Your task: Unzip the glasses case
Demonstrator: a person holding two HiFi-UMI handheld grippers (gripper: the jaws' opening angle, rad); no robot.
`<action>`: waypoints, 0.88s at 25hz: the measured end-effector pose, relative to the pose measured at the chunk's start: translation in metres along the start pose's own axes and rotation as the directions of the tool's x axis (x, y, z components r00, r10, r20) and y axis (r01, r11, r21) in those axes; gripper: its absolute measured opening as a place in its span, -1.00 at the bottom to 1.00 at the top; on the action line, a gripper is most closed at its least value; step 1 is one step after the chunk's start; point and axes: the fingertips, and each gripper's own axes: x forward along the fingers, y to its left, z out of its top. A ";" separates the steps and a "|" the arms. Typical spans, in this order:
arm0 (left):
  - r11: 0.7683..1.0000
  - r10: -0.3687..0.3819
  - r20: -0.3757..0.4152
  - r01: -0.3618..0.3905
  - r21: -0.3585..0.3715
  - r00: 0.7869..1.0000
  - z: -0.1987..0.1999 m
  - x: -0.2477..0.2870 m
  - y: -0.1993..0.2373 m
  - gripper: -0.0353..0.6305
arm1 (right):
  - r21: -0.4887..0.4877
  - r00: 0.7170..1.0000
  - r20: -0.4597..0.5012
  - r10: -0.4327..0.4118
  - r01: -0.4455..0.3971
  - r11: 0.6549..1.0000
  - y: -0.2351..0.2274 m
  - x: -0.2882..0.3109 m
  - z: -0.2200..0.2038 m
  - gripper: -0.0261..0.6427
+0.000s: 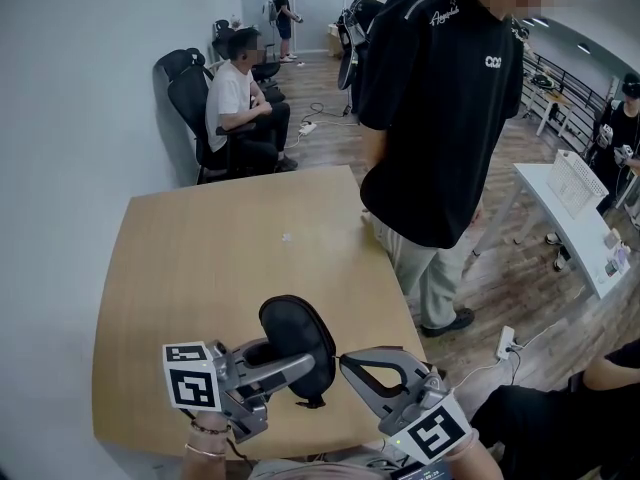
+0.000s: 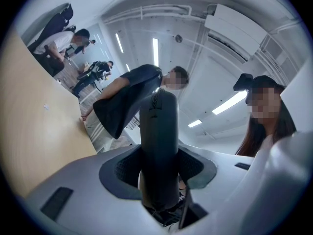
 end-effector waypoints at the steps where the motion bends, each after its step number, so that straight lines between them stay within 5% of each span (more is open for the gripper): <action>1: 1.000 -0.001 -0.006 0.001 -0.002 1.000 -0.001 0.000 0.000 -0.29 | 0.000 1.000 0.001 -0.003 0.003 1.000 -0.001 0.000 0.000 -0.88; 22: 1.000 0.007 -0.079 -0.009 -0.018 0.997 -0.012 0.006 0.002 -0.29 | 0.008 1.000 0.000 -0.024 0.024 1.000 -0.007 0.000 -0.001 -0.88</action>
